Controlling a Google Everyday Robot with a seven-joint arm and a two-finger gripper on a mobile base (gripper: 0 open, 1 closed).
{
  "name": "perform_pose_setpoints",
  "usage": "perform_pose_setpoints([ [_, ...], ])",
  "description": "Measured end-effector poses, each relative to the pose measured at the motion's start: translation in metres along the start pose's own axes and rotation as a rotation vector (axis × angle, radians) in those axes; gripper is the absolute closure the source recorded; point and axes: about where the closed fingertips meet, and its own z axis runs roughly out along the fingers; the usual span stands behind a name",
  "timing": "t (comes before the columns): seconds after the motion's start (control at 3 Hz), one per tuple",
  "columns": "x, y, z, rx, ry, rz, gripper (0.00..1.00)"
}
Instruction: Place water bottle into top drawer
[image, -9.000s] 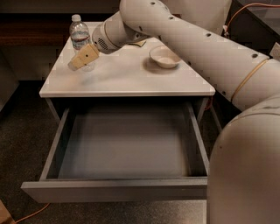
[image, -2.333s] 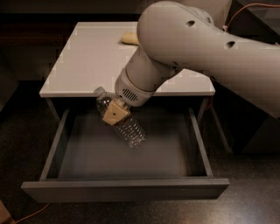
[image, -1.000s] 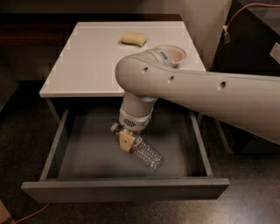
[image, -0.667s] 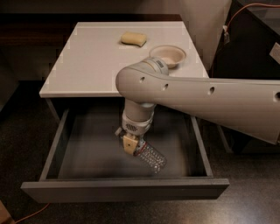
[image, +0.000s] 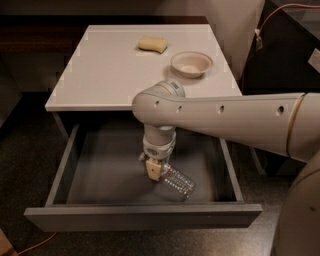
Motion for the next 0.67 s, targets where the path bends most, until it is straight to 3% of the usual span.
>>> perform_pose_setpoints([
  [0.67,0.0041,-0.0044,0.0169,-0.008,0.03,0.012,0.31],
])
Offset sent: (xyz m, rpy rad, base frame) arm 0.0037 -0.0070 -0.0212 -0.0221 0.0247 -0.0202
